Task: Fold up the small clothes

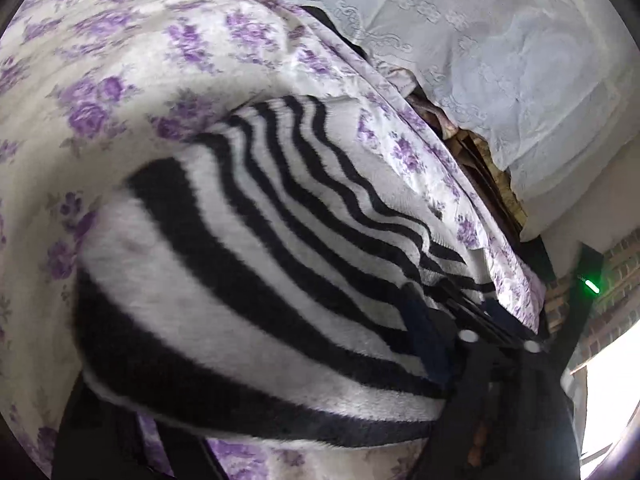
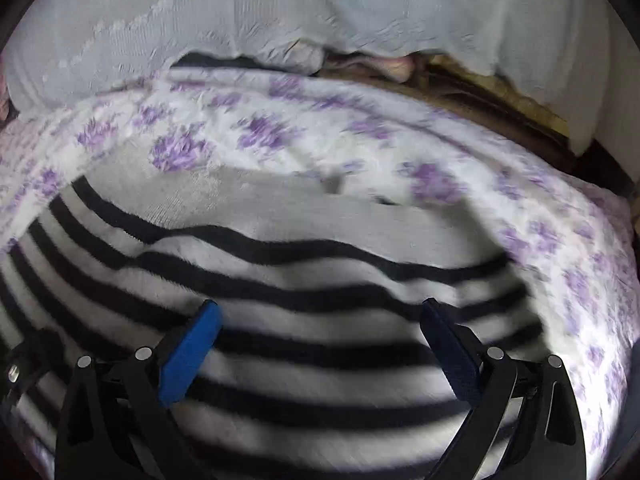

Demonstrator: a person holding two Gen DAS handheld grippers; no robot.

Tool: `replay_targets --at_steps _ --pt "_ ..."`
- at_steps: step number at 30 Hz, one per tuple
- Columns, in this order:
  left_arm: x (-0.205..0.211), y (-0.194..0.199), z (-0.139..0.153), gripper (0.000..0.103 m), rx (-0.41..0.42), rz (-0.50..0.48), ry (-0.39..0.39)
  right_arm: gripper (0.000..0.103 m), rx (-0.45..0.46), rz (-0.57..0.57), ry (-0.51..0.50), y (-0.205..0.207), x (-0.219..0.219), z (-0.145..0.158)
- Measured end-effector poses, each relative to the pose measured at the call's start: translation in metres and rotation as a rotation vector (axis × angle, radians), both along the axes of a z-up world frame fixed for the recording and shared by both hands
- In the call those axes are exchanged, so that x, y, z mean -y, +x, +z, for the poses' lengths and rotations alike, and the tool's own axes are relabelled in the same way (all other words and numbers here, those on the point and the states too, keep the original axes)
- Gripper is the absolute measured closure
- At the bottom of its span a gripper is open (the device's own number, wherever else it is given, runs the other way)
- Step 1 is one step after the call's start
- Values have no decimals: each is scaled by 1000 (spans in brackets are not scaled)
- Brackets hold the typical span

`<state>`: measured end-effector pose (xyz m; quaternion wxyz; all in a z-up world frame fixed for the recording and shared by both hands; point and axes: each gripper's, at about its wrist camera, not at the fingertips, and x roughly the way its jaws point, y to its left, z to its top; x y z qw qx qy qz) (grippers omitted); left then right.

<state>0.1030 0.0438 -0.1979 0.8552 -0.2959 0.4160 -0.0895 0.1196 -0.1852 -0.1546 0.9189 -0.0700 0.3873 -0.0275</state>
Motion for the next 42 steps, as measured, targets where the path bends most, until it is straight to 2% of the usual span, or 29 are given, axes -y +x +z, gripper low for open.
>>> replay_targets --at_steps 2,4,5,8,11,13,15,17,19,20,21,22,25,28,30,31,33,35,37,40,42 --pt "4 2 1 16 1 -6 14 3 16 20 -1 -20 9 0" --pt "5 3 1 14 1 -1 21 3 -35 48 19 -33 12 -19" --pt "5 4 1 15 1 -2 24 3 -10 43 36 -40 15 -24" --pt "5 3 1 24 -1 5 46 3 -60 41 102 -37 25 -19" --pt "-1 1 -1 30 -4 15 31 3 -14 32 91 -36 23 -4" --pt "-1 1 -1 30 -5 17 32 3 20 26 45 -21 17 11" --pt "1 1 -1 30 -4 16 47 3 -3 29 11 3 4 17" --pt "1 0 -1 29 -2 18 49 4 -46 8 -47 33 -7 12" --pt "0 0 -1 27 0 19 42 4 -129 -22 -111 59 -15 -13" --pt "1 1 -1 27 1 18 42 4 -151 -26 -106 65 -16 -24" --pt "2 1 -1 25 2 14 48 3 -120 -41 -53 64 -9 -25" --pt "4 1 -1 22 3 11 54 3 -129 -47 -22 64 -5 -23" --pt "7 3 0 18 6 6 64 4 -91 -33 24 40 7 -9" --pt "7 4 -1 16 7 7 58 3 -12 26 10 -17 8 2" --pt "8 5 0 16 7 8 61 3 -28 79 -15 -42 3 -11" --pt "9 5 0 16 6 5 69 3 1 76 -22 -52 2 -19" --pt "11 5 0 20 6 1 88 3 -4 74 7 -52 6 -17" --pt "11 3 1 32 2 13 120 3 -29 77 52 -46 13 -15" --pt "7 2 -1 39 0 22 112 3 1 70 83 -55 20 -10" --pt "1 2 -2 49 -2 36 90 3 59 45 69 -64 27 0" --pt "-2 3 -3 54 -3 42 76 3 66 26 76 -64 35 -1"
